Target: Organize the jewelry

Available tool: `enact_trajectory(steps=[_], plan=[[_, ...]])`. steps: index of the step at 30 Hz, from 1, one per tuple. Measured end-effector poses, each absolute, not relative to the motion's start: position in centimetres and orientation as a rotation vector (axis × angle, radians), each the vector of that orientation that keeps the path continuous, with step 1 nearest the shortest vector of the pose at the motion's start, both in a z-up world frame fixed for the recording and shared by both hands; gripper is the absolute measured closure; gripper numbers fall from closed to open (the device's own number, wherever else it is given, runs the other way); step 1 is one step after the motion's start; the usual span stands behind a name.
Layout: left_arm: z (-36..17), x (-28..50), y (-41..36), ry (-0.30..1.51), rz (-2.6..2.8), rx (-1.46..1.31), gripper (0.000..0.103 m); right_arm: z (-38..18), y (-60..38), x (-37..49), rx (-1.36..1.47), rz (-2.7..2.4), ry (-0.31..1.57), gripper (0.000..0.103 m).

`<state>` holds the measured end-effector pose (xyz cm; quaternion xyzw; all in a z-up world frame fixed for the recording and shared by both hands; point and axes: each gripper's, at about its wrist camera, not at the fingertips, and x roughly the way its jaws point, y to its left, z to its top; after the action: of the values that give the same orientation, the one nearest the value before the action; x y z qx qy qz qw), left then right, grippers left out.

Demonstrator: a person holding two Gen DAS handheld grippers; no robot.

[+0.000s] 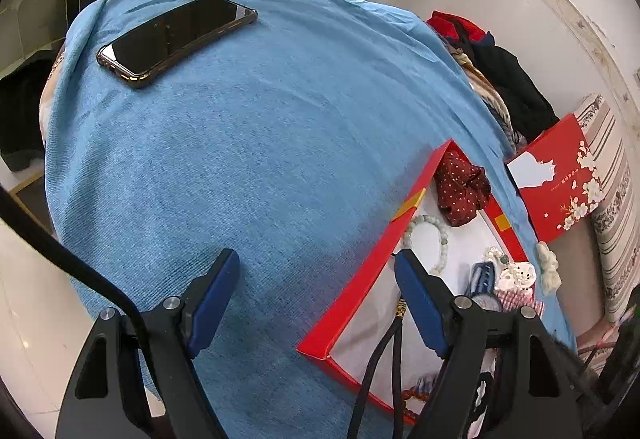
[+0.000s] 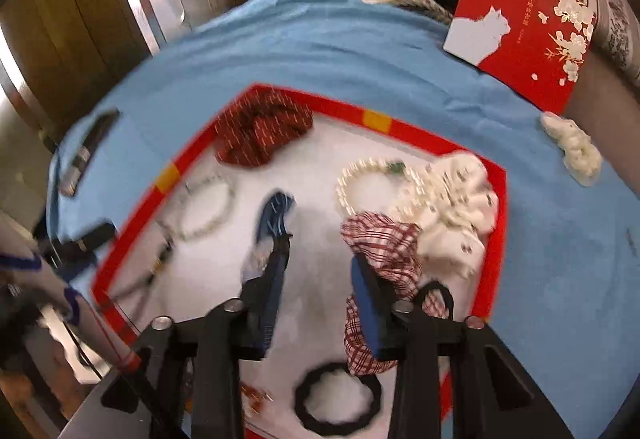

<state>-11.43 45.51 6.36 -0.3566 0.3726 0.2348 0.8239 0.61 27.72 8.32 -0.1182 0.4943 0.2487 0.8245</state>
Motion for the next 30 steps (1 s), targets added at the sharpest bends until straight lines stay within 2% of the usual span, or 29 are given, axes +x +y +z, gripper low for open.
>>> enact_trajectory(steps=[3,9,12,15,20,30], plan=[[6.3,-11.5,45.6,0.791,0.505,-0.767,0.024,7.1,26.3,-0.1,-0.334,0.505,1.065,0.070],[6.4,-11.5,45.3,0.793,0.498,-0.756,0.024,10.2,23.4,-1.6,-0.160,0.576,0.968,0.070],[6.4,-11.5,45.4,0.788,0.503,-0.759,0.024,10.5,23.3,-1.8,-0.237,0.504,0.939,0.070],[6.4,-11.5,45.3,0.785,0.498,-0.764,0.024,8.6,23.4,-0.9,-0.316,0.440,0.998,0.070],[6.6,-11.3,44.8,0.788,0.482,-0.741,0.024,5.6,25.2,0.9,-0.286,0.482,1.090,0.076],[6.6,-10.8,44.7,0.796,0.493,-0.728,0.024,5.7,31.0,3.4,-0.244,0.616,1.081,0.078]])
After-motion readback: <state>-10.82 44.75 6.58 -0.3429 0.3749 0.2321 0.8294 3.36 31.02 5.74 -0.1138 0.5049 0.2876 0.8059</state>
